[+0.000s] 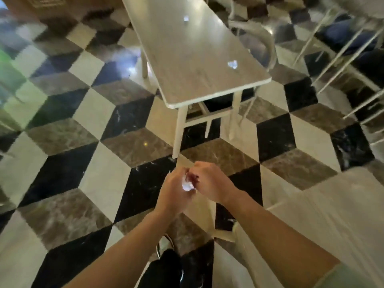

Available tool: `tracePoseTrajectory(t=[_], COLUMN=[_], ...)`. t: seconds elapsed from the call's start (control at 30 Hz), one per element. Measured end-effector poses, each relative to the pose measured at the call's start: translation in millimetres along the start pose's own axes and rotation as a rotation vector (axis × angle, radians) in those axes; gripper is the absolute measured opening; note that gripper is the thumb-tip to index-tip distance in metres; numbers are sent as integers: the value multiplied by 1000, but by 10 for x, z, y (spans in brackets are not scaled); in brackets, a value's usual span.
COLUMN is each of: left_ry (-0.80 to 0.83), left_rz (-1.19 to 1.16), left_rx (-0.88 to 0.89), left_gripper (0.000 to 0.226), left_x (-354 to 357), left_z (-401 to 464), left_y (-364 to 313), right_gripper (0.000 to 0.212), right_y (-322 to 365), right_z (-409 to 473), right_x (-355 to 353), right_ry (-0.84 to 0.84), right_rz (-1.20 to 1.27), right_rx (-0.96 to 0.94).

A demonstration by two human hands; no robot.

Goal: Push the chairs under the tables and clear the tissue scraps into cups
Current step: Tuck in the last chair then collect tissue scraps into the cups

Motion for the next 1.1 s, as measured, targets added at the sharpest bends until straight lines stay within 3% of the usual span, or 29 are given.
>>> tracePoseTrajectory(t=[0.17, 0.27, 0.4, 0.5, 0.6, 0.7, 0.77, 0.83, 0.93, 1.1], left_ry=[-34, -35, -4, 42, 69, 133, 141, 182, 208, 247], left_rz=[34, 62, 119, 48, 17, 49, 57, 89, 149, 101], left_rx=[-72, -59, 0, 52, 57, 0, 60, 111, 193, 266], left_gripper=[20, 16, 37, 60, 79, 74, 64, 57, 65, 66], left_x=[-838, -1162, -1430, -1574, -1704, -1658, -1656, -1561, -1540, -1569], left_z=[852, 1355, 2305, 3275, 4205, 5385, 5767, 6373, 6818, 7585], left_y=[568, 643, 519, 316, 206, 165, 48, -52, -177, -239], right_gripper=[18, 26, 35, 39, 36, 20, 24, 42, 58, 15], right_y=[412, 230, -172, -684, -1367, -2642, -3260, -3956, -4409, -4515], right_z=[1295, 1856, 2638, 3314, 3793, 4081, 3964, 3943, 3972, 4620], right_x=[-44, -54, -210, -711, -1382, -1973, -2166, -2341, -2379, -2339], right_ry=[211, 349, 477, 284, -142, -576, -726, -785, -717, -587], right_rz=[-301, -333, -265, -126, 90, 370, 395, 401, 367, 232], right_rx=[-42, 77, 172, 203, 228, 589, 868, 1122, 1206, 1098])
Point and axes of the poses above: each hand's wrist, its own z-axis towards the middle knuckle, its own x-axis out of the palm, y = z × x, the point moved 9 cm from there along z, towards the middle knuckle, and after that the axes turned 6 degrees about y, right-handed, at the moved point
